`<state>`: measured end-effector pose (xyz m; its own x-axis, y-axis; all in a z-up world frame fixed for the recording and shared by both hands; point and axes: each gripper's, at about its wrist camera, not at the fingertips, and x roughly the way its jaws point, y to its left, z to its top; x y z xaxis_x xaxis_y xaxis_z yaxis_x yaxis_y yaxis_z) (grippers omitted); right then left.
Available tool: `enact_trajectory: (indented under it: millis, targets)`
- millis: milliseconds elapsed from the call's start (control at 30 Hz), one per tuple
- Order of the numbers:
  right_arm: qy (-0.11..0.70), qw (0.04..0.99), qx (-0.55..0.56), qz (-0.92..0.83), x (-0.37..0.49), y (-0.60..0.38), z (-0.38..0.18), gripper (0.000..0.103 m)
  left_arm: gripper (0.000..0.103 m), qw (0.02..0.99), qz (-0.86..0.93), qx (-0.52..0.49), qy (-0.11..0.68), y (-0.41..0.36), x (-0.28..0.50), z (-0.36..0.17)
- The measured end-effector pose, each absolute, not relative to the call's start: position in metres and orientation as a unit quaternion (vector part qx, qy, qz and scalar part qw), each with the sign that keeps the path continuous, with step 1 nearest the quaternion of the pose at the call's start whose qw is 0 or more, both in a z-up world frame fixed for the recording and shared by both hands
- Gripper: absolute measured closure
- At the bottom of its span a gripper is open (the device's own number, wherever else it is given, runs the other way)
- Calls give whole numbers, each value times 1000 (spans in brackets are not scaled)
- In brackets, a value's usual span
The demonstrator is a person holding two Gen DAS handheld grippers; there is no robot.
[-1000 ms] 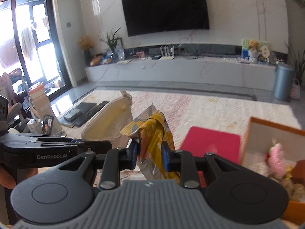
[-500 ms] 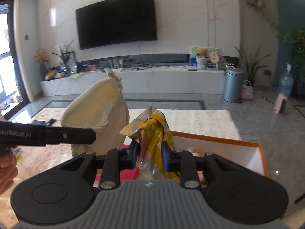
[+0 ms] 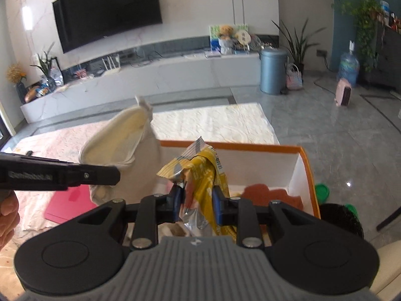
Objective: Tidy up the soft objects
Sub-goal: 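Carry the white pad and yellow snack bag over the orange box, then open both tools to drop the pad and snack bag into the box, then move both tools back to the white tissue and clear plastic bag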
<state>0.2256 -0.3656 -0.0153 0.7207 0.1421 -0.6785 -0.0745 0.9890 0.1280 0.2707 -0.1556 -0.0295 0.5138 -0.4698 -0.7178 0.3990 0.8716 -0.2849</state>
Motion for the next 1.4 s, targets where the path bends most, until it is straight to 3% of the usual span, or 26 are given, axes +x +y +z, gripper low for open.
enact_trajectory:
  millis: [200, 367, 567, 633, 733, 833, 867, 967, 1400]
  targets:
    - [415, 909, 40, 19, 251, -375, -43, 78, 84, 864, -214, 46, 452, -179, 277, -49]
    - [454, 891, 4, 4, 262, -377, -64, 79, 82, 853, -201, 61, 477, -184, 285, -69]
    - [486, 874, -19, -4, 265, -379, -85, 77, 66, 848, -210, 37, 486, -178, 284, -73]
    - [492, 870, -22, -6, 267, -378, -89, 75, 48, 848, -217, 33, 482, -179, 287, -72]
    - [499, 866, -25, -11, 268, -376, -90, 71, 37, 847, -233, 30, 477, -178, 282, -67]
    - [495, 868, -35, -11, 262, -370, -85, 60, 32, 851, -240, 36, 465, -178, 275, -61]
    - [491, 870, -42, -14, 261, -367, -83, 50, 32, 852, -243, 35, 462, -177, 273, -59]
    - [474, 878, -61, -20, 257, -363, -72, 38, 32, 853, -252, 19, 456, -171, 267, -50]
    - [370, 928, -26, 27, 186, -324, -22, 32, 33, 890, -274, -20, 365, -113, 193, -4]
